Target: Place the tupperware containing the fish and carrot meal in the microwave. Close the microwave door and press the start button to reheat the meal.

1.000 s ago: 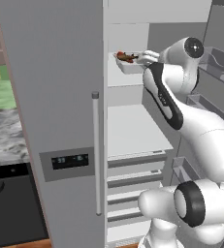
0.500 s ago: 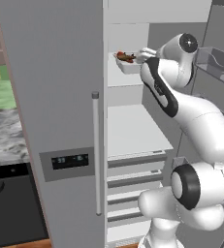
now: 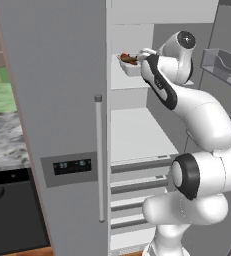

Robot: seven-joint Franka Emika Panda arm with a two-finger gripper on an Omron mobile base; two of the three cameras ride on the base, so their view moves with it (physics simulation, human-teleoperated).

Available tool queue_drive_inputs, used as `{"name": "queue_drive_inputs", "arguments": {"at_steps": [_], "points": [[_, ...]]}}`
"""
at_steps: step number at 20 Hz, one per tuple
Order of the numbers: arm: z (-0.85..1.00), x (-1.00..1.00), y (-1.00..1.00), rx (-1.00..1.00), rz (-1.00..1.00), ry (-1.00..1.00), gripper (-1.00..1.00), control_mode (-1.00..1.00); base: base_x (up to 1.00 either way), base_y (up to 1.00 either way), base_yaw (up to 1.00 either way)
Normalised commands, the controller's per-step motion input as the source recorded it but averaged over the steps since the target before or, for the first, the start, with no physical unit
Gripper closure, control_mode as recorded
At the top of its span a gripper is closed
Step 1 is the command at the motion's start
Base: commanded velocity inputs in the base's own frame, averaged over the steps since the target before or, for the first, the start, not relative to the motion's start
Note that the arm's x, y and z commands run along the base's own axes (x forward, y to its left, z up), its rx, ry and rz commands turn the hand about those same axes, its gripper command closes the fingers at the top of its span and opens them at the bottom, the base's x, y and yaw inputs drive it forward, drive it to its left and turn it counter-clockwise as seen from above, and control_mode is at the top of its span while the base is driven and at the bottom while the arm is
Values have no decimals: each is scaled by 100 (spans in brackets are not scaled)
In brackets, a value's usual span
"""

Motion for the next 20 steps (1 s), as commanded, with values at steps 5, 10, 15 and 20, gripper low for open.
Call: {"name": "queue_drive_inputs", "arguments": {"at_steps": [5, 10, 15, 20], "points": [[-15, 31, 0, 3, 0, 7, -100, -100, 0, 0, 0], [-12, 35, 0, 7, -1, 2, -100, -100, 0, 0, 0], [-8, 29, 0, 9, -2, 0, -100, -100, 0, 0, 0], [-9, 35, -3, 2, 0, 3, -100, -100, 0, 0, 0]]}}
